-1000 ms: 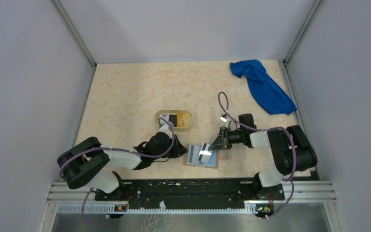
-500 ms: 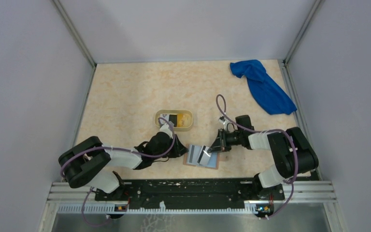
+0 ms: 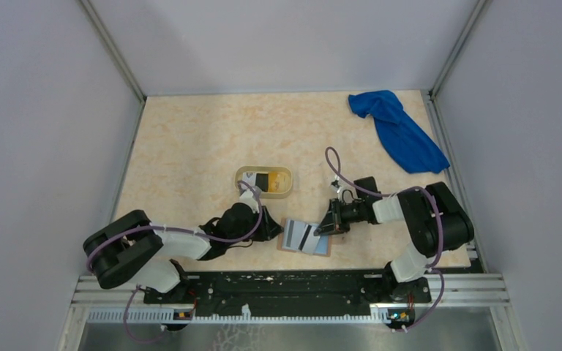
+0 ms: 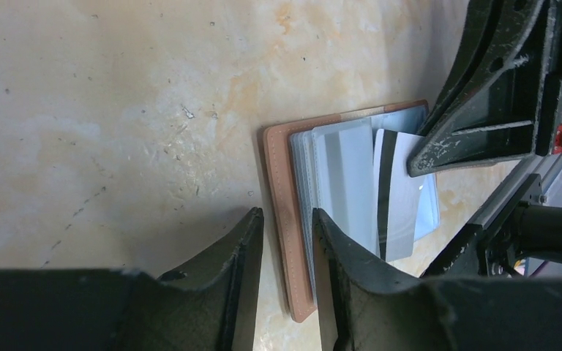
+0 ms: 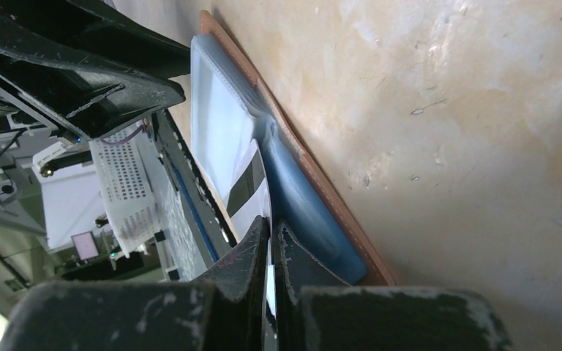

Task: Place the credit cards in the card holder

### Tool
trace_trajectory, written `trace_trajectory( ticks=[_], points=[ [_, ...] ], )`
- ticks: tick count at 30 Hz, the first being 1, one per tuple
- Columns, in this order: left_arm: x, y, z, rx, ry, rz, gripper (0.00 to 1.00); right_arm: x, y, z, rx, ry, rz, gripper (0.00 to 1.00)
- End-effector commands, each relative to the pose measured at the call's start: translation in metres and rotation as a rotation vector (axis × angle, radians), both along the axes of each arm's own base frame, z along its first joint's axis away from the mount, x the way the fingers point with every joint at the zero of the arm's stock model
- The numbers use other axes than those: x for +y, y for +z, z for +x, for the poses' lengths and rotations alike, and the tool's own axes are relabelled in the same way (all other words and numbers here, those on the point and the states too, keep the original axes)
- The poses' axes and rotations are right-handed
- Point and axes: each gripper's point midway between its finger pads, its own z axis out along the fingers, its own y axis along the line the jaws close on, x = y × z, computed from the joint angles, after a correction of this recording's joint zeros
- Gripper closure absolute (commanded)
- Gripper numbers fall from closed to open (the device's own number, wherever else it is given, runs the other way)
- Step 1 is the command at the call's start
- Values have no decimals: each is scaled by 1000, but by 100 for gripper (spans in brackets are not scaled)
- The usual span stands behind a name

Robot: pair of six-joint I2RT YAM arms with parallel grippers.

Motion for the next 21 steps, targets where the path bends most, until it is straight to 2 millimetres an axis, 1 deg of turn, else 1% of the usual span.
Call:
trace_trajectory(
  ticks=[1, 6, 16, 21],
  points=[
    [8, -19, -13, 10, -68, 71, 62, 0, -13, 4, 45, 8, -49, 100],
    [0, -20, -20, 26, -120, 46, 62, 6, -17, 5, 59, 66, -54, 100],
    [-5, -24, -23, 43, -148, 44, 63, 15, -10, 11, 31, 96, -42, 100],
    [-9, -25, -24, 48, -157, 30, 63, 26, -5, 13, 16, 123, -16, 100]
  ],
)
